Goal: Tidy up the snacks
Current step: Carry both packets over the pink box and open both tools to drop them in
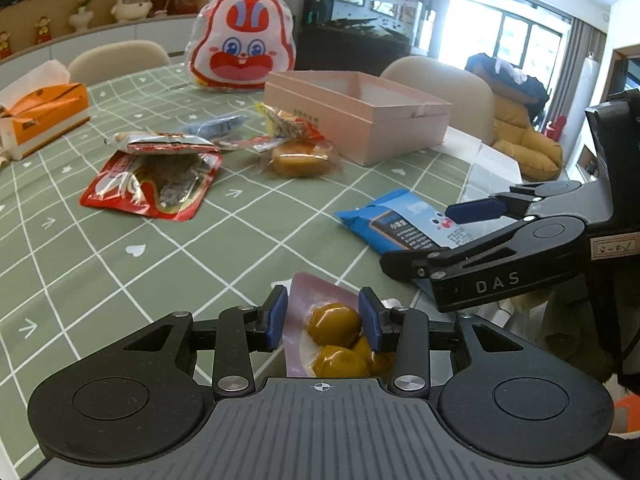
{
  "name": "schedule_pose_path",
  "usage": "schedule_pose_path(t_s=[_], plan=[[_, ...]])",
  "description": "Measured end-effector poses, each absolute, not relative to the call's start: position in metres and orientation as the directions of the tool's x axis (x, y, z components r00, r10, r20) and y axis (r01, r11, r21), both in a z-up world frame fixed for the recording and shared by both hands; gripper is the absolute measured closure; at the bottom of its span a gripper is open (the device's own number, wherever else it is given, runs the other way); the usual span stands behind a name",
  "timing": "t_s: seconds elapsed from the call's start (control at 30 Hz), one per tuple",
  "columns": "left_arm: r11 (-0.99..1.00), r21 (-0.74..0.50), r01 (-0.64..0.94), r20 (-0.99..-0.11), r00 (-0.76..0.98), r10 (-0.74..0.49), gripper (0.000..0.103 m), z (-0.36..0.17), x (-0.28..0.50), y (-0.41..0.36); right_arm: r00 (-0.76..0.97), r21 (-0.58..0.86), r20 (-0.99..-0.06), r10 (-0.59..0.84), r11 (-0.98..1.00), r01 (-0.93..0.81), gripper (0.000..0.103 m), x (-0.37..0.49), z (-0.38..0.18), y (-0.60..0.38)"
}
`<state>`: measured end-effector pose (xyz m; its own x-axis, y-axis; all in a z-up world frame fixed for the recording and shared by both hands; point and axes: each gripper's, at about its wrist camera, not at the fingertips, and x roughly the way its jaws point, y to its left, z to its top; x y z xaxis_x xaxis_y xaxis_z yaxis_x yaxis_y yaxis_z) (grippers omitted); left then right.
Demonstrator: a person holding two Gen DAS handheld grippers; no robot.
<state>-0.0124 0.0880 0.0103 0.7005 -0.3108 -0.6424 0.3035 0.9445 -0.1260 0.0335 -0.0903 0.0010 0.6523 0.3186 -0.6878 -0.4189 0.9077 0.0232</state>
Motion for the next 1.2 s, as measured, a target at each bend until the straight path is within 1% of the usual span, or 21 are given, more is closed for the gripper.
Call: schedule_pose_path(t_s=[0.07,0.1,0.13,0.23,0.4,0.6,0.7,0.8,0.9,0.97,1.03,1.1,1.13,1.17,1.2], plan=[[0.945,-0.129,0.301,-0.639,0.703,-0.312,0.059,0.01,-0.013,0.088,0.657,0.023,-0.687,0.309,0.914,-0.406,0.007,0.033,0.001,-0.089],[0.945,-0.13,0.299,-0.637,0.706,-0.311,0.059,0.01,-0.014,0.089,0.658,0.023,-0.686,0.309,0.914,-0.404,0.01,0.033,0.001,-0.089],[0.946,-0.13,0.297,-0.635,0.708,-0.31,0.06,0.01,-0.015,0.089,0.663,0.021,-0.683,0.308,0.915,-0.403,0.016,0.032,0.001,-0.09],[0.945,-0.144,0.295,-0.628,0.71,-0.318,0.06,0.011,-0.019,0.089,0.676,0.003,-0.67,0.307,0.912,-0.411,0.022,0.029,0.003,-0.09],[0.942,-0.145,0.303,-0.618,0.716,-0.325,0.06,0.016,-0.023,0.082,0.706,-0.026,-0.646,0.29,0.916,-0.401,0.024,0.027,0.01,-0.101],[0.938,-0.15,0.311,-0.547,0.764,-0.341,0.06,0.046,-0.008,0.069,0.774,-0.068,-0.591,0.228,0.942,-0.329,0.024,0.036,0.03,-0.139],[0.934,-0.148,0.326,-0.494,0.793,-0.356,0.06,0.071,0.017,0.056,0.808,-0.079,-0.553,0.202,0.953,-0.293,0.024,0.047,0.045,-0.161],[0.924,-0.17,0.343,-0.439,0.813,-0.382,0.06,0.098,0.055,0.042,0.855,-0.065,-0.476,0.205,0.962,-0.267,0.024,0.063,0.078,-0.188],[0.909,-0.25,0.333,-0.398,0.821,-0.41,0.06,0.117,0.112,0.027,0.891,-0.056,-0.399,0.218,0.964,-0.261,0.023,0.09,0.116,-0.211],[0.9,-0.295,0.32,-0.391,0.819,-0.42,0.06,0.119,0.156,0.015,0.9,-0.065,-0.384,0.209,0.966,-0.252,0.023,0.113,0.135,-0.219],[0.903,-0.333,0.273,-0.41,0.82,-0.399,0.06,0.109,0.198,0.003,0.9,-0.072,-0.388,0.196,0.968,-0.242,0.023,0.137,0.147,-0.223],[0.89,-0.387,0.241,-0.475,0.775,-0.416,0.06,0.087,0.241,-0.004,0.898,-0.069,-0.397,0.19,0.969,-0.236,0.023,0.159,0.154,-0.225],[0.883,-0.408,0.23,-0.514,0.741,-0.431,0.06,0.075,0.26,-0.005,0.891,-0.06,-0.41,0.194,0.969,-0.239,0.023,0.171,0.155,-0.224],[0.879,-0.428,0.21,-0.531,0.729,-0.432,0.064,0.066,0.271,-0.004,0.885,-0.048,-0.421,0.199,0.969,-0.241,0.023,0.181,0.154,-0.225],[0.877,-0.446,0.181,-0.539,0.728,-0.424,0.064,0.059,0.275,0.001,0.873,-0.028,-0.44,0.208,0.969,-0.245,0.023,0.195,0.153,-0.223]])
